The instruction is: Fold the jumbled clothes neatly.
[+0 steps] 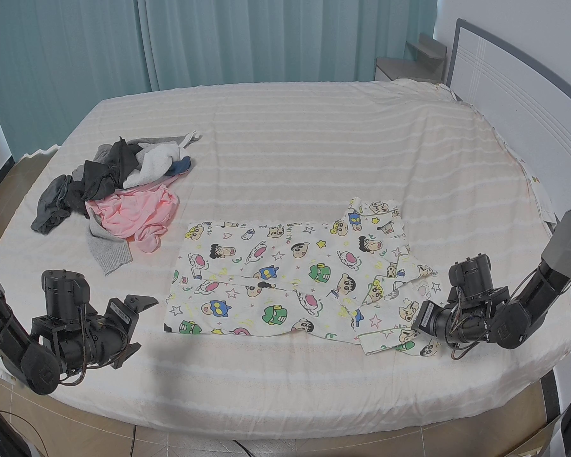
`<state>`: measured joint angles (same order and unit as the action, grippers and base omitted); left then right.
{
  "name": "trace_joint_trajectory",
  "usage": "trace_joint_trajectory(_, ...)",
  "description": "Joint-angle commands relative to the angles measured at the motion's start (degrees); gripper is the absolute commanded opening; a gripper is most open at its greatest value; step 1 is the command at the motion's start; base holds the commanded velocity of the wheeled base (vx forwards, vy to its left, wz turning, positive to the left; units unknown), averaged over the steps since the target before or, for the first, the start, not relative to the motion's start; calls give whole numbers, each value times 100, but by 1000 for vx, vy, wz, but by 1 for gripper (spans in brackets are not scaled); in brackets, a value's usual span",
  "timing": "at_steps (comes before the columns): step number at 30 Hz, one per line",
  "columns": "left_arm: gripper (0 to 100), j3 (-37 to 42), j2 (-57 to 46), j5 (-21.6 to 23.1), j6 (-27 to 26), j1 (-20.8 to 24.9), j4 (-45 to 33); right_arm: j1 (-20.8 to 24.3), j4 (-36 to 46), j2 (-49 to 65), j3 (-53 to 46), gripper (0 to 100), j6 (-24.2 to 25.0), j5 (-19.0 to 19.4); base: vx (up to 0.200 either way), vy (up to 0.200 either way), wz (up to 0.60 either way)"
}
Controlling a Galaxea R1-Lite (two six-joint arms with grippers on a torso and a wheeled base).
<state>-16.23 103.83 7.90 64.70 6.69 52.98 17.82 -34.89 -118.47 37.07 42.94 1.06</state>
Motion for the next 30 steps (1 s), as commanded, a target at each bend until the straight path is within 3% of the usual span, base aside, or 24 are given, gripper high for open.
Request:
trace_joint_trajectory(1, 100, 5, -3, 1, -1, -1, 2, 151, 35, 61, -139, 0, 48, -18, 0, 0, 0)
trace_joint_trajectory(14, 100, 14, -3, 1, -1, 16, -7, 204, 17, -238, -130, 0, 558, -53, 0, 0, 0)
trace_joint_trajectory(15, 100, 32, 6, 1, 8, 34, 2, 134, 8, -247, -86, 100, 637, -106, 0, 0, 0)
trace_joint_trajectory(23, 100, 146, -56, 54, 34, 385, -7, 90, 26, -80, -288, 100, 646, -168, 0, 0, 0)
trace_joint_trajectory(30, 100, 383, -56, 98, 307, 1387, 2, 125, -27, 491, -719, 100, 672, -862, 0, 0, 0)
